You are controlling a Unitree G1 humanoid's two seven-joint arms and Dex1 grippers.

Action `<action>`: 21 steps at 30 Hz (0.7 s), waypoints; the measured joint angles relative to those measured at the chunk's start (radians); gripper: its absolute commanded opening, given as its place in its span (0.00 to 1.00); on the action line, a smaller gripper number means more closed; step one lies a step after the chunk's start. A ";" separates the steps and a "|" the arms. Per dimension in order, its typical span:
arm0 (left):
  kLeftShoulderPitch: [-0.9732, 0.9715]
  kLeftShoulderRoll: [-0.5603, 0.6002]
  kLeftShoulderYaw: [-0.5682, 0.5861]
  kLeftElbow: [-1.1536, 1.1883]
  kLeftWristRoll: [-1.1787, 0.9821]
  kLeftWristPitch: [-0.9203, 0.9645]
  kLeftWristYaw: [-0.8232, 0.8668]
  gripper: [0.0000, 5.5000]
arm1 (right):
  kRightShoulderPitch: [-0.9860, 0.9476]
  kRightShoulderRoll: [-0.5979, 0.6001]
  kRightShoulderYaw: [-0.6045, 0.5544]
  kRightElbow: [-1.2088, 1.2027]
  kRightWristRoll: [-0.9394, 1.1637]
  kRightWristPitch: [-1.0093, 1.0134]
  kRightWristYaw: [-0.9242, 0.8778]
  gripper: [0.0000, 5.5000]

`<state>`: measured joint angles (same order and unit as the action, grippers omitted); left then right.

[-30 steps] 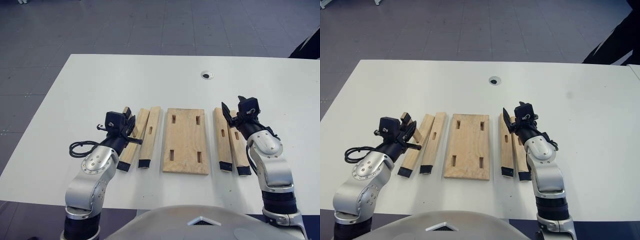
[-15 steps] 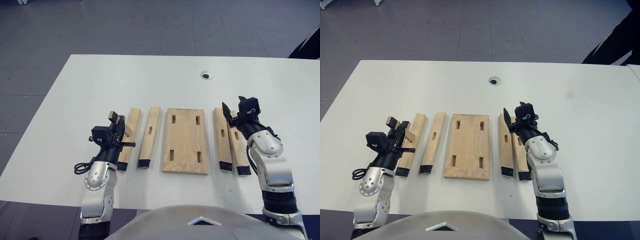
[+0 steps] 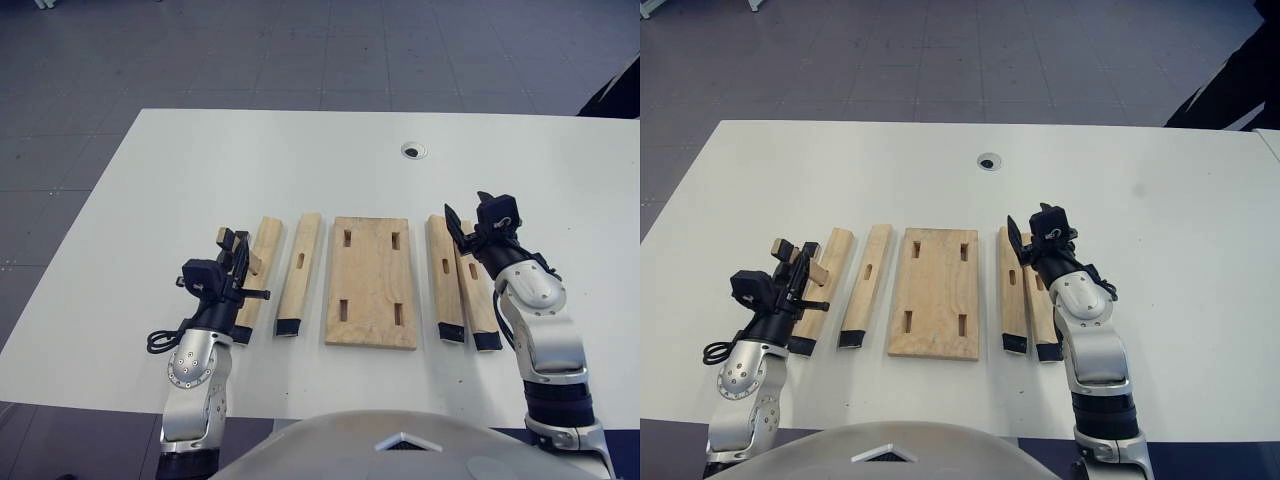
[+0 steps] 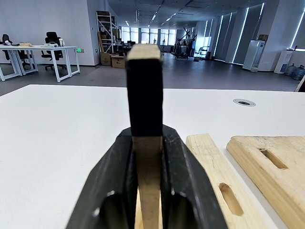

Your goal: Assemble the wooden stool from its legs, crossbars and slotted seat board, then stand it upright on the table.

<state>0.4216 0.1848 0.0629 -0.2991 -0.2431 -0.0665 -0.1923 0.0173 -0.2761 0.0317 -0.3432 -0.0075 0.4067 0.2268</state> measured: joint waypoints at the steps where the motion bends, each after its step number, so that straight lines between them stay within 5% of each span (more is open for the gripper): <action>1: 0.000 -0.003 0.002 -0.006 -0.003 0.001 0.002 0.08 | 0.000 0.000 0.000 0.000 0.000 0.000 0.000 0.54; 6: -0.007 -0.017 0.007 -0.025 -0.002 0.008 0.008 0.08 | 0.000 0.000 0.000 0.000 0.000 0.000 0.001 0.54; 17: -0.028 -0.016 0.013 -0.112 0.026 0.065 0.011 0.40 | 0.002 0.000 0.001 -0.001 0.000 0.000 0.001 0.54; 21: 0.007 0.021 0.012 -0.096 0.093 0.067 0.005 0.41 | 0.002 0.000 0.001 -0.002 0.000 0.000 0.001 0.54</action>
<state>0.4282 0.2055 0.0753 -0.3951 -0.1502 0.0006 -0.1871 0.0190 -0.2757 0.0324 -0.3452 -0.0073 0.4067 0.2281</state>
